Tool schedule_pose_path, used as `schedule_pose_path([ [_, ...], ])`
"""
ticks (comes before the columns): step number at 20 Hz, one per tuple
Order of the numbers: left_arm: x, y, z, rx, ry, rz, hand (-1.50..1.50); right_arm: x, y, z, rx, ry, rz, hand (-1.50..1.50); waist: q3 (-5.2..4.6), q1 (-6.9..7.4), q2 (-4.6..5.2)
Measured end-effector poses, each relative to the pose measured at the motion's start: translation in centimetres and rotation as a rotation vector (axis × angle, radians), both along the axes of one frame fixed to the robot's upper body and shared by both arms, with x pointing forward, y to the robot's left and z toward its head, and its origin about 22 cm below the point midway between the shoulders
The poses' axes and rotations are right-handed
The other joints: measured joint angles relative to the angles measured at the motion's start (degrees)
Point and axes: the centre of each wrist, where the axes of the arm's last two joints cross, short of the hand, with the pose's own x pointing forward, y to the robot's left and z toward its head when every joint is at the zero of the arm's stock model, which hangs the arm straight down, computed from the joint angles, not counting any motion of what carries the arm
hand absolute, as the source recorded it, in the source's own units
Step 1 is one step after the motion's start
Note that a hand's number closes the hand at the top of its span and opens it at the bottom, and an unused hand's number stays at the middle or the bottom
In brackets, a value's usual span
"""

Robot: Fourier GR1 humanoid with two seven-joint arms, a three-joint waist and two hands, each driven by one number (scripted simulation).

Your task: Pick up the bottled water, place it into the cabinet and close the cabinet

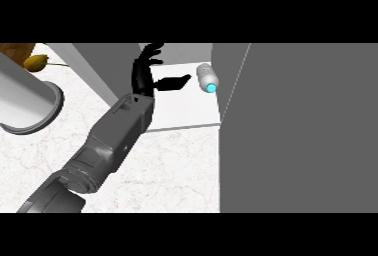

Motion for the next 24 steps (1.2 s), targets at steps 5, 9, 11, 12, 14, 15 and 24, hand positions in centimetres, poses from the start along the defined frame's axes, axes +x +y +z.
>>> schedule_pose_path([
  [5,0.5,0.2,0.7,0.043,-0.022,0.022,-1.5,-0.2,0.2,-0.1,0.015,0.007,0.021,-1.5,-0.02,-0.58,0.13],
  [9,1.0,-0.1,2.0,0.017,-0.049,-0.042,-1.5,-0.2,0.3,-0.2,0.028,0.008,0.034,-1.5,-0.04,-0.58,0.21],
  [11,1.1,-0.2,2.3,-0.028,-0.077,-0.086,-1.5,-0.3,0.4,-0.2,0.034,0.011,0.035,-1.5,-0.07,-0.22,0.19],
  [12,1.1,-0.7,2.5,-0.051,-0.096,-0.107,-1.5,-0.3,0.3,-0.1,0.029,0.014,0.039,-1.5,-0.08,-0.08,0.09],
  [14,1.2,-1.7,3.3,-0.103,-0.135,-0.147,-1.5,-0.4,0.2,-0.1,0.025,0.02,0.044,-1.5,-0.07,0.28,-0.11],
  [15,1.2,-1.9,3.4,-0.128,-0.15,-0.169,-1.5,-0.4,0.1,-0.1,0.022,0.022,0.046,-1.5,-0.06,0.52,-0.21],
  [24,0.9,-3.3,3.6,-0.244,-0.205,-0.305,-1.5,-0.8,0.7,0.1,0.054,0.044,0.036,-1.5,0.0,2.79,-1.3],
])
